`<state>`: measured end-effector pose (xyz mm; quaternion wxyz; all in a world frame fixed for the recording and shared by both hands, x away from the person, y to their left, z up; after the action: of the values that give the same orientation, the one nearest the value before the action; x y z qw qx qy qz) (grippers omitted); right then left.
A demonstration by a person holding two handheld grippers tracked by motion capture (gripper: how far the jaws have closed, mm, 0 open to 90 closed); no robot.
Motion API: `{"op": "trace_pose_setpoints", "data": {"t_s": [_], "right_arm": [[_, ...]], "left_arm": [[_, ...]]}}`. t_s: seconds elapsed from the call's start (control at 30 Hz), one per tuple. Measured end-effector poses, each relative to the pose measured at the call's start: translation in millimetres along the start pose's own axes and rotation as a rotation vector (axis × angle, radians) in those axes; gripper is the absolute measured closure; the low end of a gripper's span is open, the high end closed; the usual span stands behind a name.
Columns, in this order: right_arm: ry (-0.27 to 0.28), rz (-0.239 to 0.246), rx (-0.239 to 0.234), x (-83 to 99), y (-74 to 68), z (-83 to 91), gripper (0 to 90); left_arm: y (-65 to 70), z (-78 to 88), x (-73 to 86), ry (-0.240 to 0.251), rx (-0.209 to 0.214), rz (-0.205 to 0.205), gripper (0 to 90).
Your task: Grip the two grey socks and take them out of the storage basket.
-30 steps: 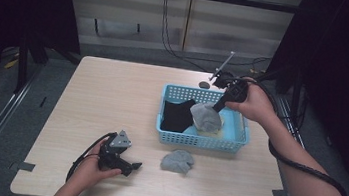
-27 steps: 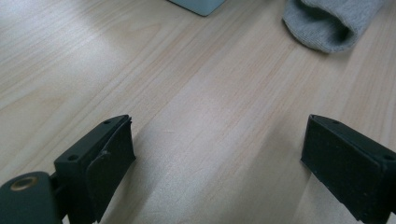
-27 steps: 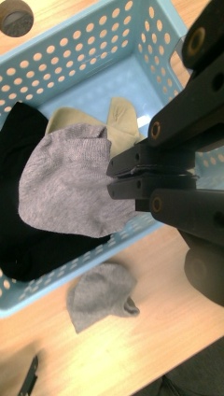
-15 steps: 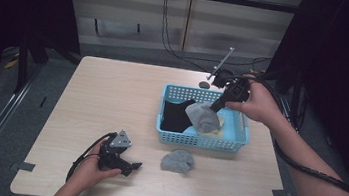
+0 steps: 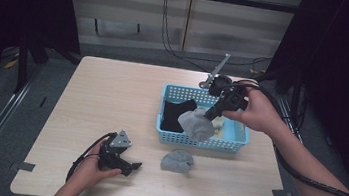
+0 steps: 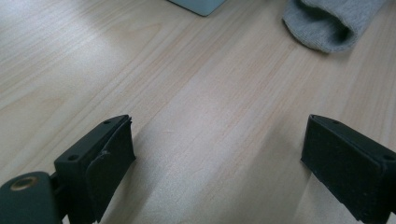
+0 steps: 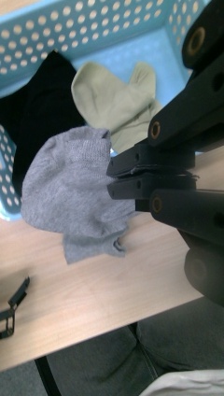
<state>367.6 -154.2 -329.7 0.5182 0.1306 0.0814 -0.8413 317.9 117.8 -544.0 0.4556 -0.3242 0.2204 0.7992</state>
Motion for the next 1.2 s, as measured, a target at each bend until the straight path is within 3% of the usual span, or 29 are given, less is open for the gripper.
{"op": "trace_pose_setpoints", "data": {"t_s": [0.43,0.77,1.2], "right_arm": [[-0.01,0.083,-0.038,-3.6,-36.1,-6.7,88.0],[-0.026,0.156,-0.074,-4.5,-60.0,-23.0,87.8],[-0.024,0.186,-0.12,-1.1,-79.4,-43.7,87.7]], "left_arm": [[-0.2,0.1,0.1,-0.002,0.0,-0.002,8.5],[-0.1,-0.1,0.0,0.002,-0.001,-0.001,8.5],[0.3,-0.4,0.0,0.004,-0.001,0.003,8.5]]}}
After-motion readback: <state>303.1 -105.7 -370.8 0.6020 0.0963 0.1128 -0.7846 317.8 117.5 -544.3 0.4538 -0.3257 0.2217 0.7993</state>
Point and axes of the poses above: each handheld gripper's, and its own axes: z roughly backward along the jaws, x roughly out of its underside, y roughly to its right, the point moved 5 cm from there along -z, roughly forward along the jaws, and after that the axes turned 2 degrees about x, right-handed, at the moved point
